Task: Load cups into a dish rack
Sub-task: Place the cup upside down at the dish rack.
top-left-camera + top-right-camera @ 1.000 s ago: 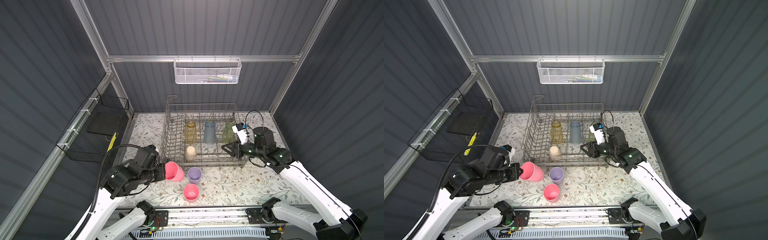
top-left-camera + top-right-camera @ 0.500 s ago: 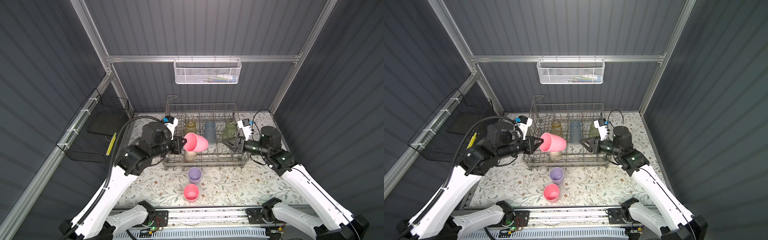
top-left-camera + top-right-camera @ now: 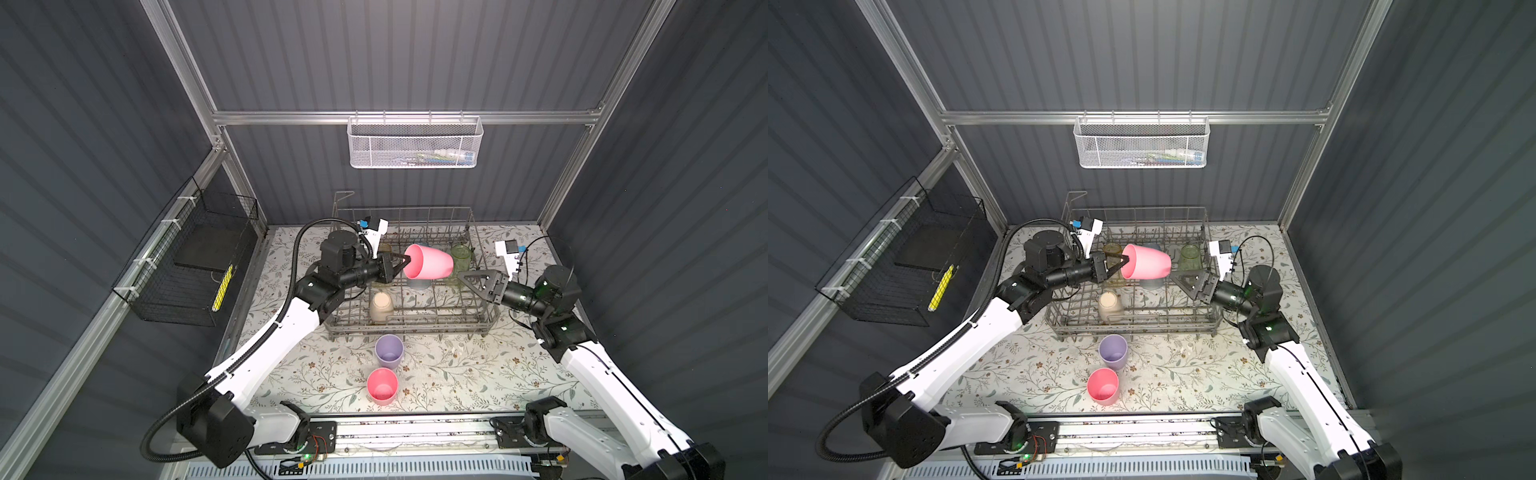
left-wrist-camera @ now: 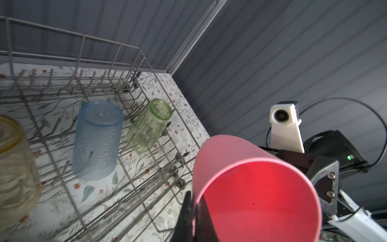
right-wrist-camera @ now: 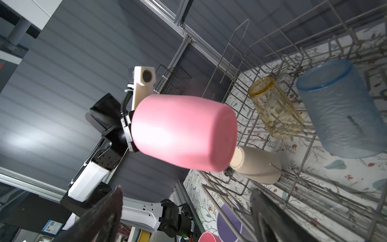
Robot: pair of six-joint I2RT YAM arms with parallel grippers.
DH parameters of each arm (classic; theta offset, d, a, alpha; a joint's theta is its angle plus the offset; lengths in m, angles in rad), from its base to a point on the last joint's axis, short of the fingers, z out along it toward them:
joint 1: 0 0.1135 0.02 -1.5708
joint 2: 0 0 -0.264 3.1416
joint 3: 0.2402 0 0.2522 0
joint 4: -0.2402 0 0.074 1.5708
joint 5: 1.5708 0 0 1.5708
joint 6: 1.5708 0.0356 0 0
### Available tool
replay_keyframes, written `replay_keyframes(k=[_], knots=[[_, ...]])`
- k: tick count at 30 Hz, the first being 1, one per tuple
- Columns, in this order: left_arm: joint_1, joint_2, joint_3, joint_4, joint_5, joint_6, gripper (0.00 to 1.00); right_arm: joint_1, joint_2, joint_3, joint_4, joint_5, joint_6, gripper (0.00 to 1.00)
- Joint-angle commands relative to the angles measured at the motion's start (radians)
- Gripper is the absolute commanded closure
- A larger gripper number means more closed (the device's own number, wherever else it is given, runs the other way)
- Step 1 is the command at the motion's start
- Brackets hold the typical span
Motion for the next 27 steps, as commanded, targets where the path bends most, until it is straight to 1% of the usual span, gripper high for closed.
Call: replay_keyframes(k=[1, 5, 9, 13, 17, 27], knots=[[0.013, 0.041, -0.013, 0.235, 0.151, -0.097, 1.00, -0.024, -0.003, -0.039, 0.187, -0.038, 0.114, 0.02], [0.016, 0.096, -0.031, 0.393, 0.223, -0.172, 1.00, -0.027, 0.021, -0.050, 0.223, -0.047, 0.131, 0.01], [0.016, 0.141, -0.027, 0.456, 0.269, -0.209, 1.00, -0.028, 0.030, -0.060, 0.249, -0.041, 0.141, 0.01], [0.016, 0.161, -0.026, 0.489, 0.309, -0.224, 1.00, -0.028, 0.048, -0.055, 0.251, -0.023, 0.130, 0.01], [0.014, 0.173, -0.032, 0.514, 0.337, -0.242, 1.00, -0.028, 0.082, -0.056, 0.336, -0.021, 0.172, 0.01], [0.004, 0.229, -0.050, 0.632, 0.384, -0.310, 1.00, -0.024, 0.130, -0.046, 0.467, -0.037, 0.248, 0.01]])
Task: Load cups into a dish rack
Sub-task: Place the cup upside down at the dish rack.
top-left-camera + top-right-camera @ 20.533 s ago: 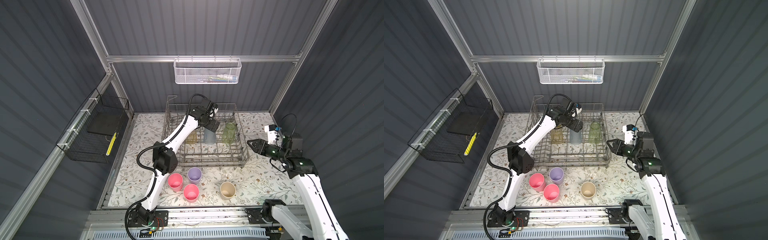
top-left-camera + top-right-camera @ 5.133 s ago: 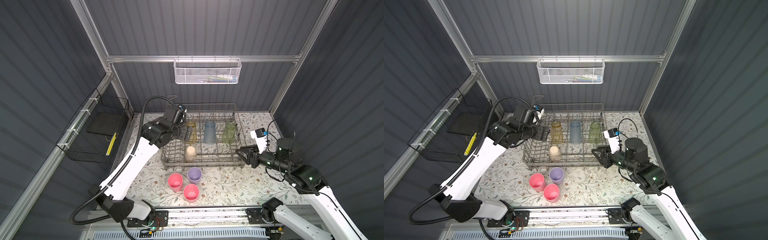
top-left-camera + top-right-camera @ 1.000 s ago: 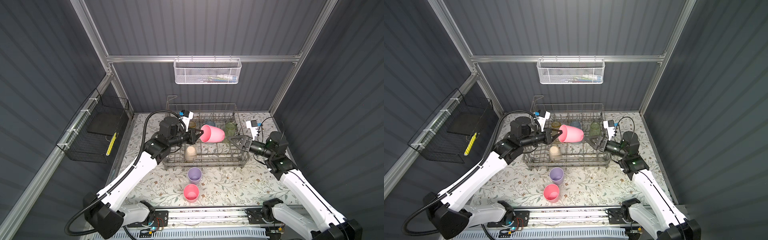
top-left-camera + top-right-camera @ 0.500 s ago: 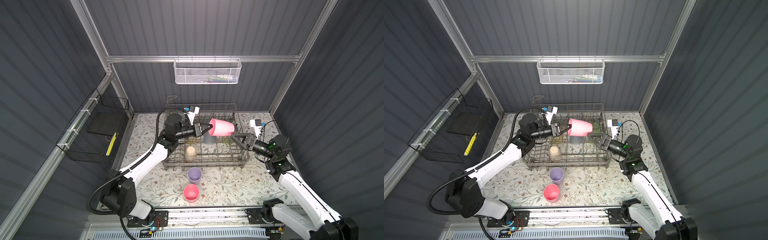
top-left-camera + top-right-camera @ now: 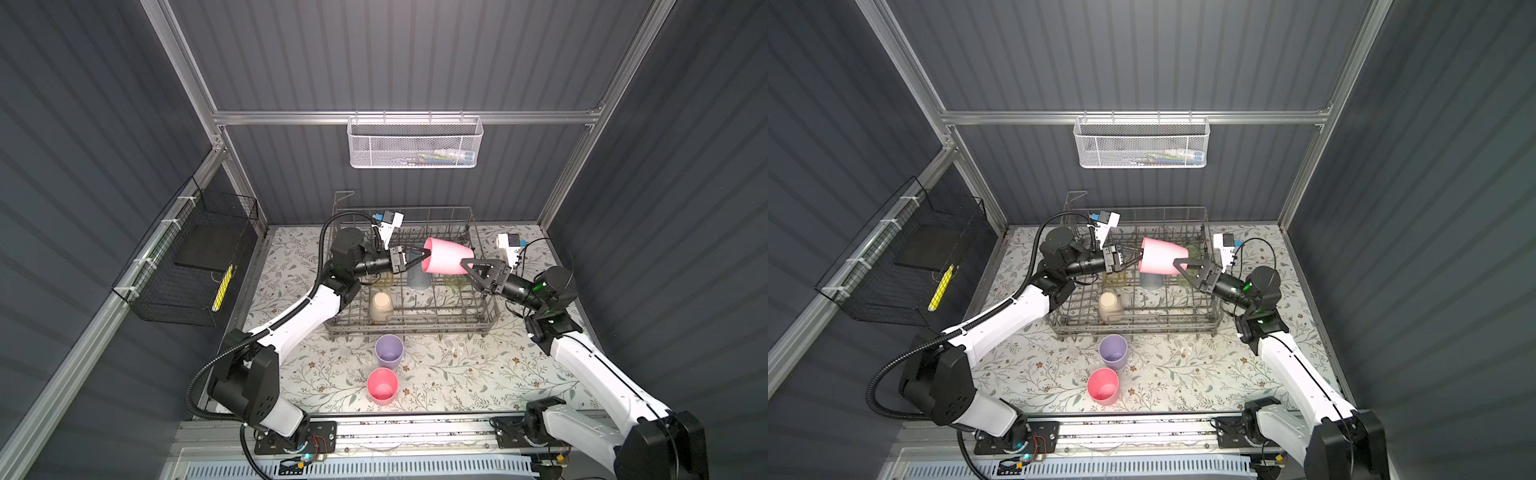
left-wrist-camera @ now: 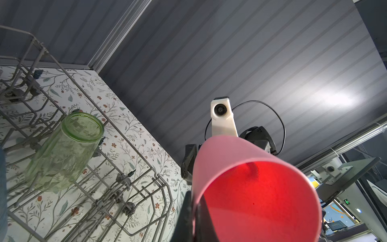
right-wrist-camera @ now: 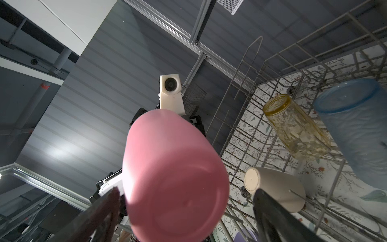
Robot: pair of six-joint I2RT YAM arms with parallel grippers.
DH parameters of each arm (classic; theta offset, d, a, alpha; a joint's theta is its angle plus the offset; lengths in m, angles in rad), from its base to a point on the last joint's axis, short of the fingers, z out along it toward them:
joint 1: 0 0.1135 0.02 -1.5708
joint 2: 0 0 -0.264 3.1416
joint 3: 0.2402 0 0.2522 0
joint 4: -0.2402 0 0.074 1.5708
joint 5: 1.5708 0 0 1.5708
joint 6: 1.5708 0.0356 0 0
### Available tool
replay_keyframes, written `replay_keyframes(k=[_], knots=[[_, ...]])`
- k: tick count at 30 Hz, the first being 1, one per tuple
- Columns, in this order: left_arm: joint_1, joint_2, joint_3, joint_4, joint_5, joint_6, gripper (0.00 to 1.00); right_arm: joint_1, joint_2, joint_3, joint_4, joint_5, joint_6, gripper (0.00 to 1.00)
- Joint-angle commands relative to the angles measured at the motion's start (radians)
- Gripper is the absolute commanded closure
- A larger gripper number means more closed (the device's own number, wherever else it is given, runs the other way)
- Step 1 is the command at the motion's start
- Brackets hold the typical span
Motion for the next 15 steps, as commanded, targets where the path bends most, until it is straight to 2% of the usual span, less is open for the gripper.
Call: replay_keyframes(k=[1, 6, 15], knots=[[-0.012, 0.030, -0.013, 0.088, 0.047, -0.049, 1.00, 0.003, 0.003, 0.003, 0.104, -0.011, 0.041, 0.01], [-0.018, 0.061, -0.011, 0.148, 0.058, -0.087, 1.00, 0.033, 0.039, 0.018, 0.134, -0.024, 0.052, 0.02], [-0.023, 0.077, -0.009, 0.169, 0.071, -0.101, 1.00, 0.043, 0.082, 0.015, 0.203, -0.020, 0.088, 0.10]])
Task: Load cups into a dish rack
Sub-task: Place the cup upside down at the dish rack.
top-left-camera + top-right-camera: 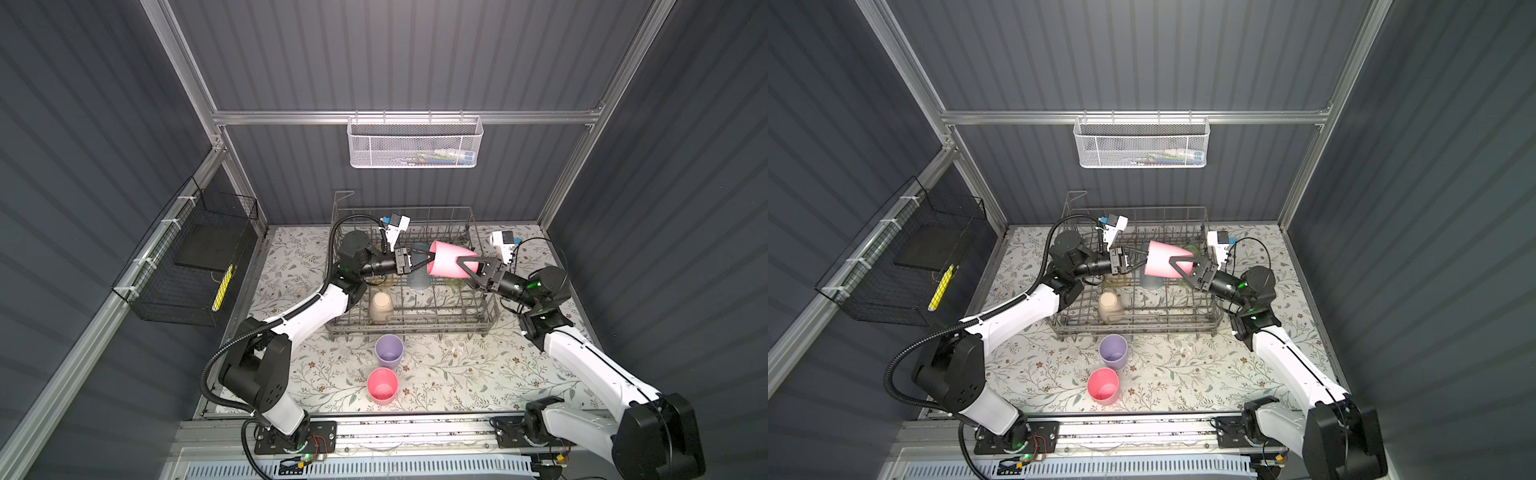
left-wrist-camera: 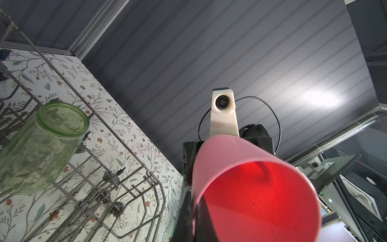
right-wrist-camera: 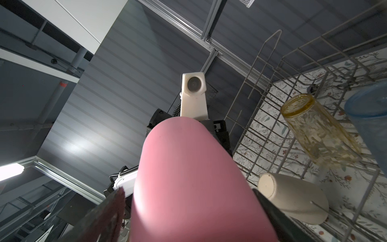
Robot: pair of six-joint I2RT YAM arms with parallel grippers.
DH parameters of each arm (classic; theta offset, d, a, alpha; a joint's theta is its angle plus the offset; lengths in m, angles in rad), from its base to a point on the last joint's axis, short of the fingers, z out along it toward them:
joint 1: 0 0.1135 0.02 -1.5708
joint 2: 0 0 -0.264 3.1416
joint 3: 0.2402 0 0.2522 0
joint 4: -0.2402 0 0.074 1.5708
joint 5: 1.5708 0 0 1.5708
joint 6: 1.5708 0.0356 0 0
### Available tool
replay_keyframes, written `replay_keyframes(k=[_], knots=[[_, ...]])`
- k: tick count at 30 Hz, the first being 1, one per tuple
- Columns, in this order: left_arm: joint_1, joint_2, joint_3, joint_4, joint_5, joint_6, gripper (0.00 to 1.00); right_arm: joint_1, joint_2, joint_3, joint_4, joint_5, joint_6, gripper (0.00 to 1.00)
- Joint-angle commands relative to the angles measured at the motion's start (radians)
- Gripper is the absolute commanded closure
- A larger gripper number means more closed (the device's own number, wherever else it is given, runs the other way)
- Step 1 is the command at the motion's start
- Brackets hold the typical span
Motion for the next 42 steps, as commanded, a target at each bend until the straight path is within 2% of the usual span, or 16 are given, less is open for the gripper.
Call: replay_keyframes(k=[1, 15, 28, 36, 42], knots=[[-0.006, 0.010, -0.003, 0.045, 0.030, -0.015, 1.00, 0.004, 0.010, 0.016, 0.056, -0.010, 0.015, 0.11], [-0.014, 0.034, -0.003, 0.063, 0.037, -0.026, 1.00, 0.012, 0.022, 0.020, 0.069, -0.011, 0.022, 0.18], [-0.014, 0.026, -0.006, 0.031, 0.040, -0.005, 1.00, 0.013, 0.024, 0.003, 0.134, -0.006, 0.047, 0.40], [-0.013, -0.002, -0.016, 0.012, 0.023, 0.018, 0.88, 0.007, -0.003, -0.013, 0.174, 0.000, 0.054, 0.51], [-0.010, -0.015, -0.028, 0.030, 0.010, 0.014, 0.82, -0.006, -0.054, -0.019, 0.133, -0.004, 0.027, 0.54]])
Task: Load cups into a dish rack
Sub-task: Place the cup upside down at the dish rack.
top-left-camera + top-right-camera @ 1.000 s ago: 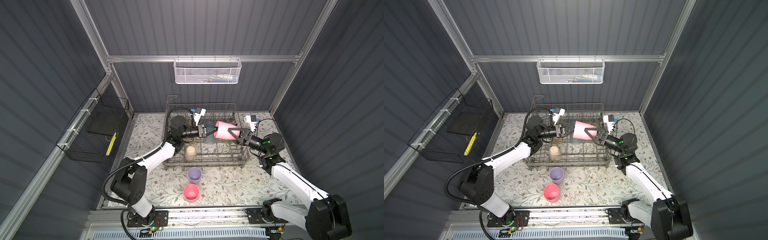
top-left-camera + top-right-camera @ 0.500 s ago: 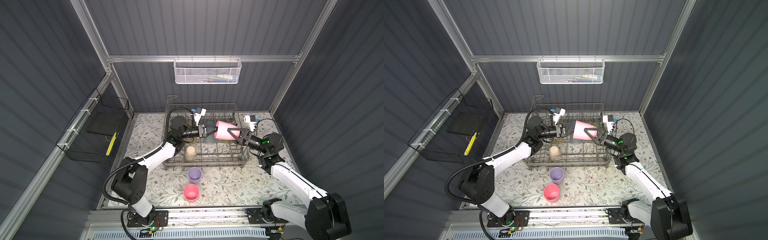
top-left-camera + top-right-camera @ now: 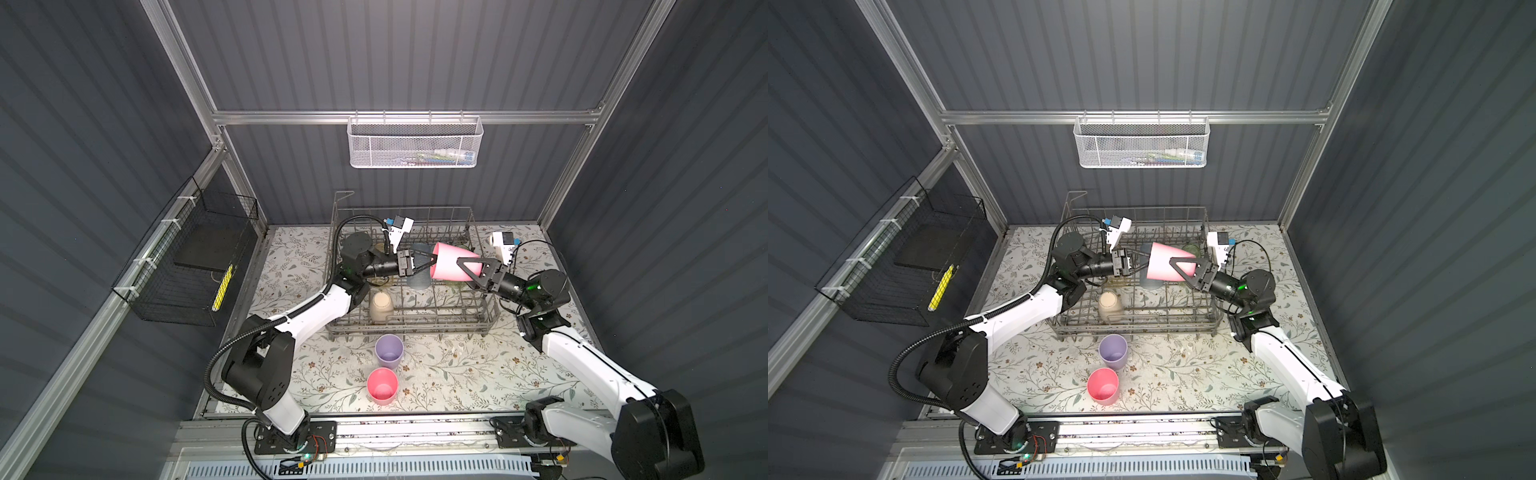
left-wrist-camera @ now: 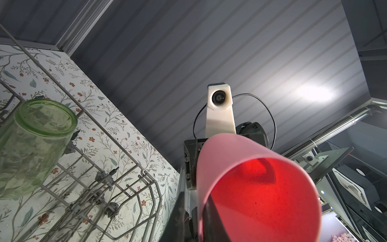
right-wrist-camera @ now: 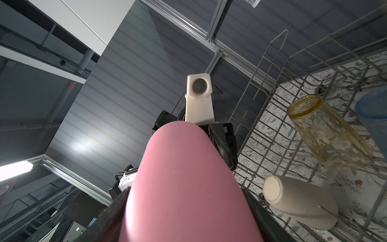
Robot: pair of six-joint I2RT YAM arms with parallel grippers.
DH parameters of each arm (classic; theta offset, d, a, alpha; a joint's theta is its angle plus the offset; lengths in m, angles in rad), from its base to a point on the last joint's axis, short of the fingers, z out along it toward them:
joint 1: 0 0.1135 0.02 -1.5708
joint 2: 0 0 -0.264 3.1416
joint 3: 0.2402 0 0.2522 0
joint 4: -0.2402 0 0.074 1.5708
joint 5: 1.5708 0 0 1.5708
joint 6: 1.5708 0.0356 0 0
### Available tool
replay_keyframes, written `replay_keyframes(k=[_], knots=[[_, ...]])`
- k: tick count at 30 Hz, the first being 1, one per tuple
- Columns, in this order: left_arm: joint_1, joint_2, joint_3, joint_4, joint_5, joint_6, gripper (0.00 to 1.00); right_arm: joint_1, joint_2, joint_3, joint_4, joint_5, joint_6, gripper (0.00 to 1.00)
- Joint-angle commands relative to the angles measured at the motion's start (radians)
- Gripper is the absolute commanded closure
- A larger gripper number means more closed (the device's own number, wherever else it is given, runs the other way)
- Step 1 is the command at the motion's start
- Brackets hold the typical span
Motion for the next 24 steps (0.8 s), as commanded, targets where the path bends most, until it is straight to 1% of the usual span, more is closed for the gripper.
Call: replay_keyframes(k=[1, 3, 6, 8, 11, 12, 14, 16, 18, 21, 24], knots=[[0.001, -0.034, -0.024, -0.009, -0.010, 0.025, 0.81, -0.010, -0.054, 0.006, 0.045, -0.005, -0.025, 0.54], [0.005, -0.043, -0.024, -0.007, -0.013, 0.026, 0.79, -0.016, -0.070, 0.004, 0.021, -0.003, -0.039, 0.55], [0.018, -0.065, -0.031, -0.018, -0.024, 0.031, 0.71, -0.032, -0.098, 0.005, -0.026, -0.008, -0.068, 0.55], [0.028, -0.084, -0.032, -0.046, -0.031, 0.051, 0.66, -0.043, -0.124, 0.013, -0.100, -0.011, -0.105, 0.56], [0.049, -0.126, -0.035, -0.111, -0.050, 0.096, 0.55, -0.062, -0.175, 0.038, -0.288, -0.008, -0.199, 0.56], [0.057, -0.144, -0.035, -0.139, -0.057, 0.116, 0.52, -0.066, -0.194, 0.054, -0.368, -0.004, -0.248, 0.56], [0.075, -0.182, -0.032, -0.201, -0.068, 0.158, 0.50, -0.073, -0.231, 0.102, -0.583, 0.021, -0.365, 0.56], [0.092, -0.229, -0.025, -0.299, -0.089, 0.226, 0.49, -0.073, -0.263, 0.187, -0.870, 0.092, -0.549, 0.56], [0.099, -0.274, -0.012, -0.408, -0.119, 0.303, 0.49, -0.074, -0.271, 0.275, -1.103, 0.189, -0.693, 0.56], [0.099, -0.332, 0.002, -0.536, -0.154, 0.386, 0.49, -0.073, -0.241, 0.396, -1.403, 0.328, -0.848, 0.56], [0.099, -0.378, 0.007, -0.618, -0.180, 0.438, 0.49, -0.060, -0.184, 0.479, -1.579, 0.449, -0.935, 0.55]])
